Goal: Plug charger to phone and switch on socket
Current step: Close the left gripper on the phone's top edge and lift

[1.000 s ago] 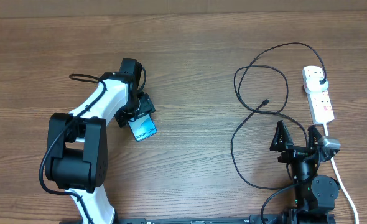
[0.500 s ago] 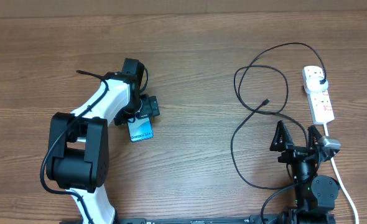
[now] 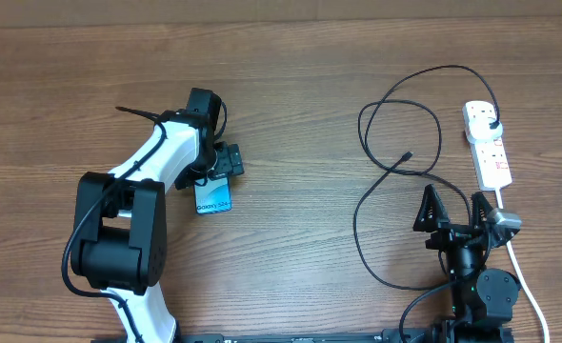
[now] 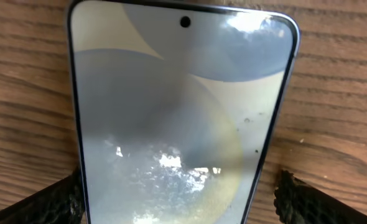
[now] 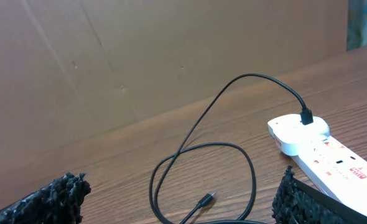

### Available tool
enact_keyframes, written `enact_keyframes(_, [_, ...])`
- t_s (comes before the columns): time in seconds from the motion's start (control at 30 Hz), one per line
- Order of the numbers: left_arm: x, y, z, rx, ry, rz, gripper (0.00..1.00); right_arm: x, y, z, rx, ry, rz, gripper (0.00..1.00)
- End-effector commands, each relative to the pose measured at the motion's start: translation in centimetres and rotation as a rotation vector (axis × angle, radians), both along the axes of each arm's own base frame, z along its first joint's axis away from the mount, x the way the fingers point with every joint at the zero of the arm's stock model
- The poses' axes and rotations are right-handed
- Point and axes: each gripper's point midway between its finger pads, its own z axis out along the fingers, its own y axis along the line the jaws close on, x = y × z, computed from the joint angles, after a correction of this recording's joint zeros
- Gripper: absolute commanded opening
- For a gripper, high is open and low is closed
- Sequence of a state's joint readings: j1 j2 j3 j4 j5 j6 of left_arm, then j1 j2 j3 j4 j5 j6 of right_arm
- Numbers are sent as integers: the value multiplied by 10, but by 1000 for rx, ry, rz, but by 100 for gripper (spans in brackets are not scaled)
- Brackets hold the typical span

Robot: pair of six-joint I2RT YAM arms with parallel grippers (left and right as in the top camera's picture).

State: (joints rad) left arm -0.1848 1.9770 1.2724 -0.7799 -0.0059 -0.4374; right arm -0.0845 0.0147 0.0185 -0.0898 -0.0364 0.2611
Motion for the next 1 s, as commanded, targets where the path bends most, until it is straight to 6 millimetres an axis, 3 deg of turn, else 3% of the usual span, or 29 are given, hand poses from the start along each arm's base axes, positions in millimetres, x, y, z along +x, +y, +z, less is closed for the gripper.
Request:
enact_keyframes(0.0, [-22, 2, -36, 6, 104, -16, 100, 0, -2, -1, -9, -7, -10, 100])
enact_keyframes(0.27, [-26, 1, -36, 6, 120, -215, 100, 0, -2, -1, -9, -7, -10, 100])
enact_keyframes(0.53, [-28, 1, -36, 2, 130, -141, 100, 0, -2, -1, -8, -7, -10, 100])
enact_keyframes(0.7, [-30, -1, -36, -9, 137, -122, 87, 0, -2, -1, -9, -7, -10, 100])
enact_keyframes(0.83, [-35, -2, -36, -18, 157, -123, 84, 0, -2, -1, -8, -7, -10, 100])
enact_keyframes(0.97, [-38, -3, -35, -27, 169, -118, 91, 0, -2, -1, -8, -7, -10, 100])
